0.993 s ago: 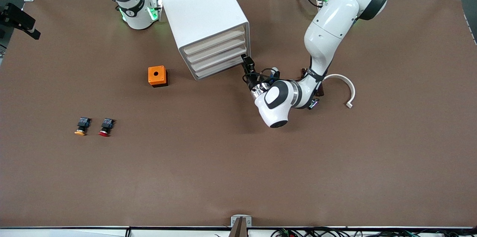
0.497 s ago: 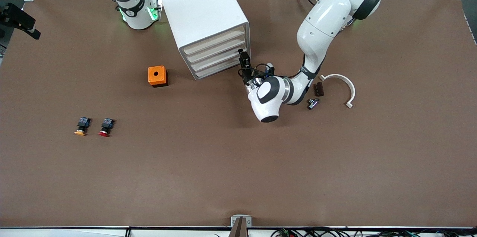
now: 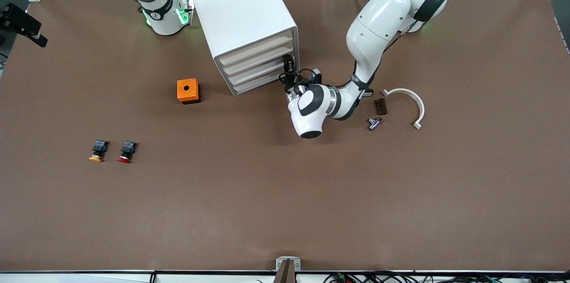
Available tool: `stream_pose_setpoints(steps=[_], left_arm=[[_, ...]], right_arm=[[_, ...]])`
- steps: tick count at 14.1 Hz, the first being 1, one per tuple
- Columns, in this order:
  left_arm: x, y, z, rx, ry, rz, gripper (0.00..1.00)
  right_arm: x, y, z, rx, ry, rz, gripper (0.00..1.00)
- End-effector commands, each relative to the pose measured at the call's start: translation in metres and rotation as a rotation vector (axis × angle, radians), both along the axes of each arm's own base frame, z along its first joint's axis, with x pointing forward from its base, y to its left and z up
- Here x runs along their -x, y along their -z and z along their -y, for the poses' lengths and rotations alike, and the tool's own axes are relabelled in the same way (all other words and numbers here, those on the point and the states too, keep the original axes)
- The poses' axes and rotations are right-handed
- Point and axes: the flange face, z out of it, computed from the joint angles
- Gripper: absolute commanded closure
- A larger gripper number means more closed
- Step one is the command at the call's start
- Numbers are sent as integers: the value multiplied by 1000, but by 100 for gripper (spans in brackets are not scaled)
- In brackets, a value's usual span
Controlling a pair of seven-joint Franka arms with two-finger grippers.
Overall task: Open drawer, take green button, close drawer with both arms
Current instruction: 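Pull the drawer out of the cabinet with the left gripper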
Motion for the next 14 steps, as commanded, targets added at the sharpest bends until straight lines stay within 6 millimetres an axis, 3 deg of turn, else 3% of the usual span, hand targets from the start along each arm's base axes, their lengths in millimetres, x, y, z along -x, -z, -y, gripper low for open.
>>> stream_pose_setpoints(steps=[1,4,8,14], left_arm=[[0,0,2,22,12,-5,76],[-6,-3,-1,77,8,12,85],[-13,-2,-7,83,-6,19,85],[-52,-2,-40,118,-96,33,84]], right_arm=[[3,-5,-1,-1,4,7,0],[3,-4,-2,-3,3,3,0],[3,-4,-2,-3,3,3,0],[2,-6,-4,-6,-2,12,0]])
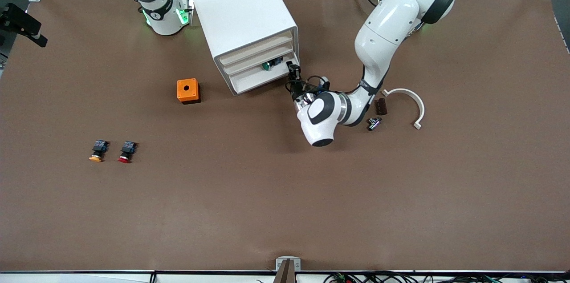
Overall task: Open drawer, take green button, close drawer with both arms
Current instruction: 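Pull the drawer out of the cabinet with the left gripper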
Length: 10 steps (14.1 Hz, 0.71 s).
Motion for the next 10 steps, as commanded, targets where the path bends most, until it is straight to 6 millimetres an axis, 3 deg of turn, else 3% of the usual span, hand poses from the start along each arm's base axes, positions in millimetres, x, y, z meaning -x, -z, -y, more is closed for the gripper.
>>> stream_pose_setpoints(steps=[1,4,6,10], left_arm=[[-14,-2,-7,39,-39,-4,84],[-33,-1,-25,44,-89,8,84],[-54,-1,-42,44,-144,35,84],[-91,-1,-76,47,-272,77,83]], right_arm=[[1,-6,-4,-7,0,17,0],[-5,-5,-2,-9,15,17,0],[-19,11,-5,3,6,-20,0],[-79,101,5,6,14,-178,0]])
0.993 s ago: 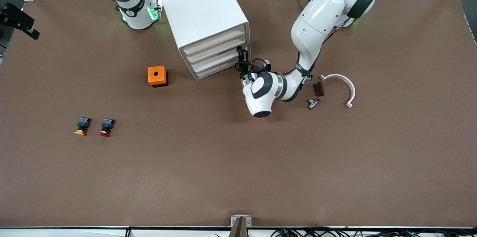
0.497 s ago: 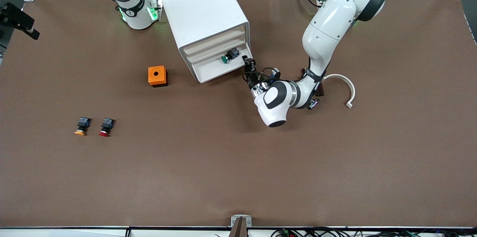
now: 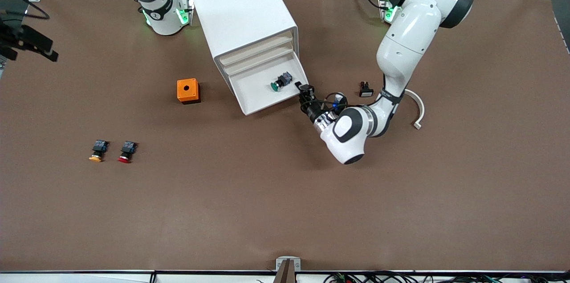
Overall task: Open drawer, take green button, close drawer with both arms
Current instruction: 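Pull the drawer out of the cabinet with the left gripper, then reach the right gripper into the open drawer toward the green button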
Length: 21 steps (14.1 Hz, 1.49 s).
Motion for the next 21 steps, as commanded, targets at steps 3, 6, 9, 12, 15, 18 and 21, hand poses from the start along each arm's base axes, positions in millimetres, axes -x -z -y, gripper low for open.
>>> stream_pose_setpoints(steps=[3,6,9,12,15,18,21], left_arm=[[-29,-1,-29,48,-88,40,81],[-29,0,-30,50,-85,44,45],[-30,-3,-31,97,-45,108,0],[-39,-16,-38,164,-29,177,0],[-44,-23,-47,246,25,270,0],[-56,-30,-62,341,33,349,0],[-74,-40,-77,442,85,484,0]], right_arm=[[-51,48,13,21,29,-43,0],[-53,47,3,18,140,-29,0],[-52,49,-37,8,273,-49,0],[-47,52,-87,-15,376,-78,0],[-36,68,-166,20,488,-87,0],[-21,87,-229,46,604,-70,0],[-1,108,-285,60,666,-54,0]])
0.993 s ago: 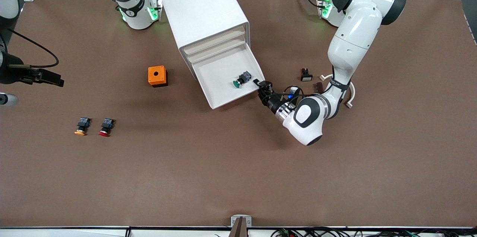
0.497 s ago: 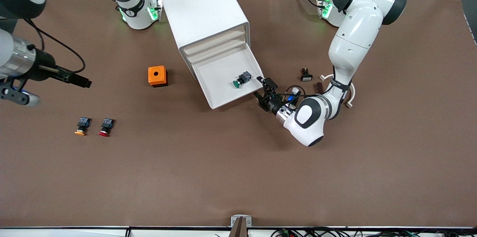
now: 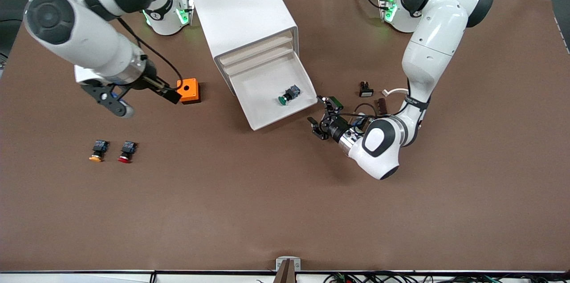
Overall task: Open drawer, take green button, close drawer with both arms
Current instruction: 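Reach the right gripper into the open drawer toward the green button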
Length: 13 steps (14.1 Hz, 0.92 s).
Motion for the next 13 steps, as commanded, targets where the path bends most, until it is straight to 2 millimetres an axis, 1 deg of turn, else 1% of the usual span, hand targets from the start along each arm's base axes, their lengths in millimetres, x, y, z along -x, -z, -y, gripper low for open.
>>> stream_pose_setpoints(steps=[1,2,3,4,5,6,7,8,9,10,11,12,13], left_arm=[[-22,-16,-25,81,50,187,0],[-32,-24,-34,127,68,291,0],[-41,-27,-44,143,82,373,0],[-49,-30,-52,154,107,460,0],[-54,-35,-57,169,147,536,0],[-57,-37,-59,182,192,597,0],[-62,-46,-60,163,220,655,0],[-68,-59,-57,129,254,720,0],[-68,-68,-48,104,313,782,0],[-67,-70,-37,91,358,822,0],[-66,-70,-31,76,379,846,0],[-69,-72,-27,55,407,893,0],[-72,-77,-26,37,422,933,0]], right_arm=[[25,23,-49,10,73,16,0],[36,32,-71,8,85,32,0],[44,37,-90,7,105,44,0],[51,38,-107,-1,119,61,0],[58,41,-121,-5,128,71,0],[65,50,-140,-3,135,74,0],[69,57,-152,-3,142,78,0],[78,68,-172,0,132,84,0],[87,82,-195,2,131,97,0],[96,95,-214,3,144,112,0],[104,107,-231,13,164,133,0],[108,117,-241,32,177,157,0],[118,129,-255,52,149,172,0]])
